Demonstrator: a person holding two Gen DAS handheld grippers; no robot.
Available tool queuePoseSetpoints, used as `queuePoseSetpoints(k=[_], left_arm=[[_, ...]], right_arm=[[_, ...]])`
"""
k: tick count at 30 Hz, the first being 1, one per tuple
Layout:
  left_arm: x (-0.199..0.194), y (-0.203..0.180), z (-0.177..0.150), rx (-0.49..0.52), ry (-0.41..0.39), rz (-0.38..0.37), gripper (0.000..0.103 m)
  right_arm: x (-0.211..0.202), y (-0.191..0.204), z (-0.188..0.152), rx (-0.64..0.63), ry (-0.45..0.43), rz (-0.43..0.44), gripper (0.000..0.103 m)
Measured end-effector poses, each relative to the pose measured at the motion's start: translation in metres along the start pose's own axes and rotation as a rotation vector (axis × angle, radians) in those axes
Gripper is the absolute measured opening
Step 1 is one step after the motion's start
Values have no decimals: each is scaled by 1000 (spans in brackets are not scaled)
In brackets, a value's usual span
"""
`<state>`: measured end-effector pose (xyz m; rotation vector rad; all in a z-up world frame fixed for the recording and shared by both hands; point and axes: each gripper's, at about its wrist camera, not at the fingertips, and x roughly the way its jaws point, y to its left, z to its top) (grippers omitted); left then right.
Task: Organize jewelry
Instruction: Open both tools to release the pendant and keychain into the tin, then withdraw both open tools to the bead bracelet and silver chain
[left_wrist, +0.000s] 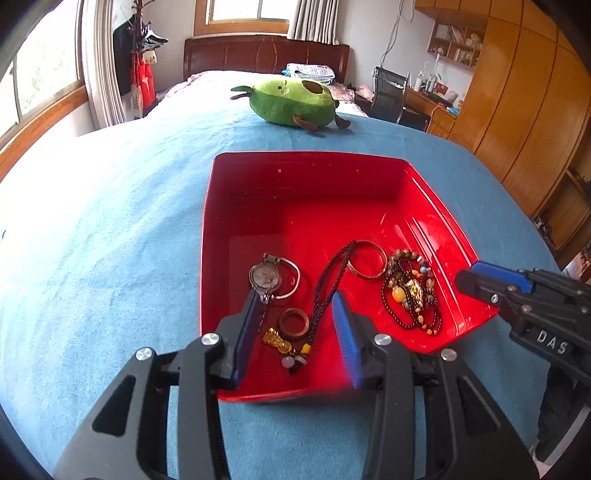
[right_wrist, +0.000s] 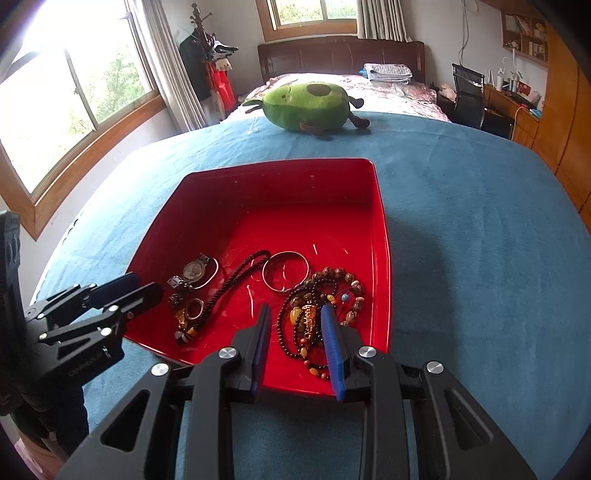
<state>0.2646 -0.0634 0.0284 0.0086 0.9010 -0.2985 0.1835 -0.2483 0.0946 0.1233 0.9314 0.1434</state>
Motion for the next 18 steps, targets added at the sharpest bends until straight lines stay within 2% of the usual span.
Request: queuePoseSetpoints(k=[5, 11, 12, 15, 18], left_arm=[[-8, -1, -10, -9, 1, 17, 40], [-28, -1, -27, -15, -17, 35, 50], [-32, -2, -30, -14, -23, 36, 55], [-46, -3, -41, -19, -44, 29, 64], [-59, -2, -52, -26, -63, 17, 70]], right_arm=[[-8, 5, -8, -3, -1, 5, 29], [-21, 10, -24, -7, 1, 11, 29], [-24, 11, -27, -7, 0, 12, 29], [-32, 16, -36, -15, -5, 16, 34], [-43, 21, -50, -23, -25, 23, 45]])
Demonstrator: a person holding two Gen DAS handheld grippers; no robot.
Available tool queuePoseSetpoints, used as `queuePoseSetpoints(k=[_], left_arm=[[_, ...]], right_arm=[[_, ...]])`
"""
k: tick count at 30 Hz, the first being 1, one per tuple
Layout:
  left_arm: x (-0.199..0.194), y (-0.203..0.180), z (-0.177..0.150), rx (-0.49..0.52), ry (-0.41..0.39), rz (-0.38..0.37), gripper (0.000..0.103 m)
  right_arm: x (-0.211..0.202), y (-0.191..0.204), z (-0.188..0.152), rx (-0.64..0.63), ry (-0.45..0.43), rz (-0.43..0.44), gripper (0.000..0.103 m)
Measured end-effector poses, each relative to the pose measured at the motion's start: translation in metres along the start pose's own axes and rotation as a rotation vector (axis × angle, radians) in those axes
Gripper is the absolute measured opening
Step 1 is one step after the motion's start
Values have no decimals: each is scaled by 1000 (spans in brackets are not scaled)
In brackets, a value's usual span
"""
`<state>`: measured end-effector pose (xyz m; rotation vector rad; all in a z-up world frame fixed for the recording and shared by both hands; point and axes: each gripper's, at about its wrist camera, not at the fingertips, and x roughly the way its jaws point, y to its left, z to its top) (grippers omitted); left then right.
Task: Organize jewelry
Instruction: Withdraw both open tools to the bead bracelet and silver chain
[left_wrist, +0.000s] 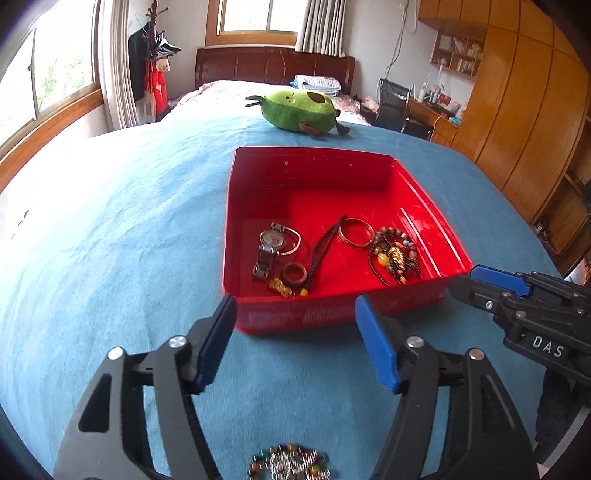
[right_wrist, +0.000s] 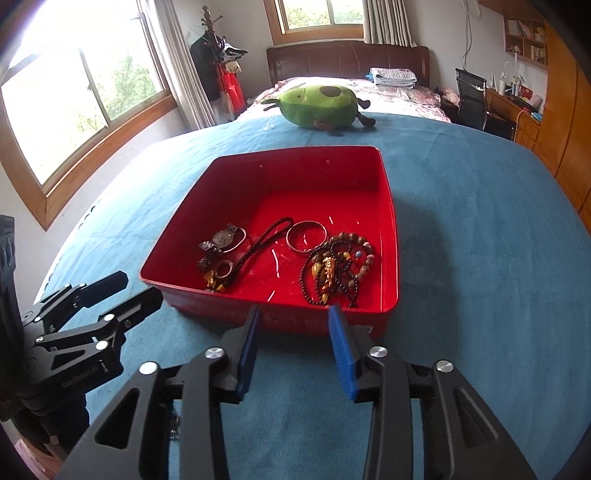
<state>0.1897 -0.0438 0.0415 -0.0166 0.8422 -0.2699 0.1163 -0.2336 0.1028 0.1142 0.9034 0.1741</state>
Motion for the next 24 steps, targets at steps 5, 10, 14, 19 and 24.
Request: queuePoseSetpoints(k=[5, 10, 14, 19, 24], left_arm=[[-22, 5, -21, -16, -32, 13, 77], [-39, 15, -43, -36, -59, 45, 87], [-56, 36, -65, -61, -78, 88, 90], [-74, 77, -85, -138, -83, 159, 91], [-82, 104, -101, -188, -49, 194, 92]], right_arm=[[-13, 8, -25, 1, -12, 27, 56], [-24, 22, -48, -29, -20, 41, 60], [-31, 34, -66, -55, -19, 70, 60], [-25, 49, -81, -85, 34, 147, 58], [-1, 73, -93, -119, 137, 231, 33]])
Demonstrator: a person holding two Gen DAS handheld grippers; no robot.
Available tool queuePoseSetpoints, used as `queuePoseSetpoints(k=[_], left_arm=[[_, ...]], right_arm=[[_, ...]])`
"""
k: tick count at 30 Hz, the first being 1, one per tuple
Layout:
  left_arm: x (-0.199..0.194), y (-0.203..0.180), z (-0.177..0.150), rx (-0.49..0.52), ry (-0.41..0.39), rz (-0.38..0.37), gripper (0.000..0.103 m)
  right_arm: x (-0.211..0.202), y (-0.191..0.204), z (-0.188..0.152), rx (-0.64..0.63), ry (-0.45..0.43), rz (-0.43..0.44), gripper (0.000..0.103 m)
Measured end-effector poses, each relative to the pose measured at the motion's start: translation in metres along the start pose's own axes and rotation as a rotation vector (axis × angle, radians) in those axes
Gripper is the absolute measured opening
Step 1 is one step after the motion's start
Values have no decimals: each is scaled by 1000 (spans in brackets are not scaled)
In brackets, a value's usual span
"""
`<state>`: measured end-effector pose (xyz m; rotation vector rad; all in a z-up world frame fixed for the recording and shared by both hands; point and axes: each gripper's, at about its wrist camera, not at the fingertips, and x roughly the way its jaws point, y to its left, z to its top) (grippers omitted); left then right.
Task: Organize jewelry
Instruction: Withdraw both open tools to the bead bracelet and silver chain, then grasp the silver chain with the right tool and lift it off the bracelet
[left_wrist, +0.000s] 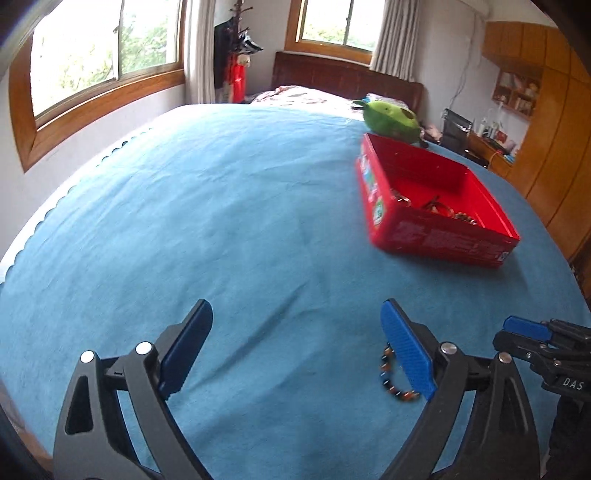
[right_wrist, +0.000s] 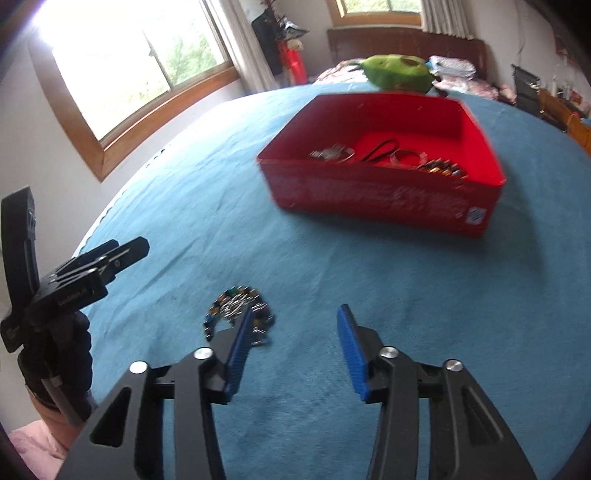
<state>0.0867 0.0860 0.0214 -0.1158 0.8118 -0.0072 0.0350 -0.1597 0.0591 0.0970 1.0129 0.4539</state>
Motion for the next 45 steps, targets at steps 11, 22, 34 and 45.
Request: queuePoseSetpoints(k=[11, 22, 34, 45], left_arm=[[-2, 18, -10, -24, 25, 3, 92], [8, 14, -11, -1, 48, 30, 92], [13, 16, -10, -20, 65, 29, 92], [14, -10, -12, 47, 83, -10, 92]], right_arm=[[42, 44, 11, -79, 127, 68, 26], [76, 46, 17, -60, 190, 11, 24], [82, 74, 13, -196, 129, -82, 15], [5, 24, 22, -37, -37, 31, 9]])
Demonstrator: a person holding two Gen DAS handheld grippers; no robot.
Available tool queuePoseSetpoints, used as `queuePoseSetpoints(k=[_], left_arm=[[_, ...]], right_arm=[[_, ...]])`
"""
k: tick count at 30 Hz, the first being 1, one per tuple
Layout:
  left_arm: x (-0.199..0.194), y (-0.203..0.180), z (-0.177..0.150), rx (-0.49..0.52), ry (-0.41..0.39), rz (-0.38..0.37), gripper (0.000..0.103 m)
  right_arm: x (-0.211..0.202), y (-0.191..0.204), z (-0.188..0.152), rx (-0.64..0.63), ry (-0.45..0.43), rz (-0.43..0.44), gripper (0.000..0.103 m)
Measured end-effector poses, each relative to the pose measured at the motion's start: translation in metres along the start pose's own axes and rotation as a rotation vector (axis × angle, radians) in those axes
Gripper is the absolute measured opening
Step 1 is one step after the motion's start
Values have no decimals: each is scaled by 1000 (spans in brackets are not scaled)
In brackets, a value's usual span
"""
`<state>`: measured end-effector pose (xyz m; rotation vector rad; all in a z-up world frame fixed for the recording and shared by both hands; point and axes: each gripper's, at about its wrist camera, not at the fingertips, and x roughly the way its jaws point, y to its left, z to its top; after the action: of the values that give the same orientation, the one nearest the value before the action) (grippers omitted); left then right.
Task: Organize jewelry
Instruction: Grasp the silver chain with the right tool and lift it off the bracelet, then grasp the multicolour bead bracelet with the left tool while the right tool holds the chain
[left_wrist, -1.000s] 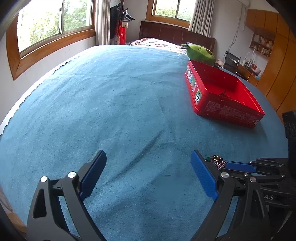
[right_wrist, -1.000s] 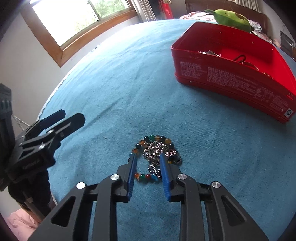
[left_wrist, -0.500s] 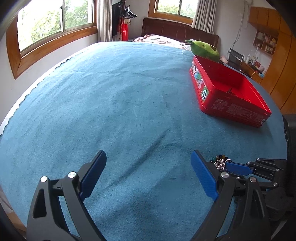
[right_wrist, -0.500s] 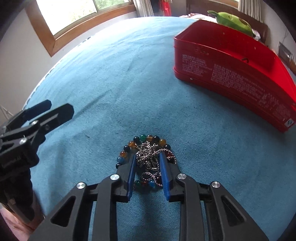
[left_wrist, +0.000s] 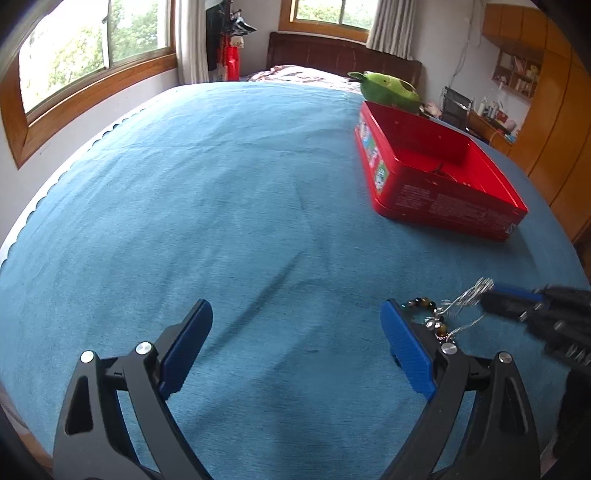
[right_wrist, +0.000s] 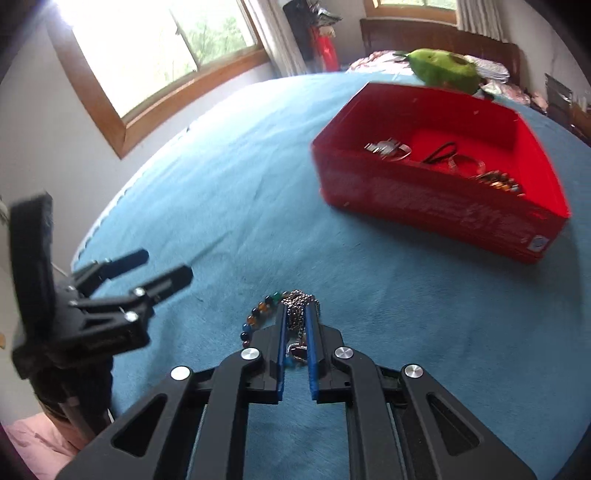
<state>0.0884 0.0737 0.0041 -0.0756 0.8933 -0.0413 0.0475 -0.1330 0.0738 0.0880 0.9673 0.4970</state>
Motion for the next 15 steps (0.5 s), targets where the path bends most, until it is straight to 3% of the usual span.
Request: queuePoseSetpoints(k=[7, 15], left_arm=[[10, -25, -3, 65, 25, -6, 92], [34, -54, -11, 169, 106, 1, 92]], right_arm=[[-51, -49, -6, 82, -110, -40, 9], [-30, -76, -16, 140, -60, -60, 9]])
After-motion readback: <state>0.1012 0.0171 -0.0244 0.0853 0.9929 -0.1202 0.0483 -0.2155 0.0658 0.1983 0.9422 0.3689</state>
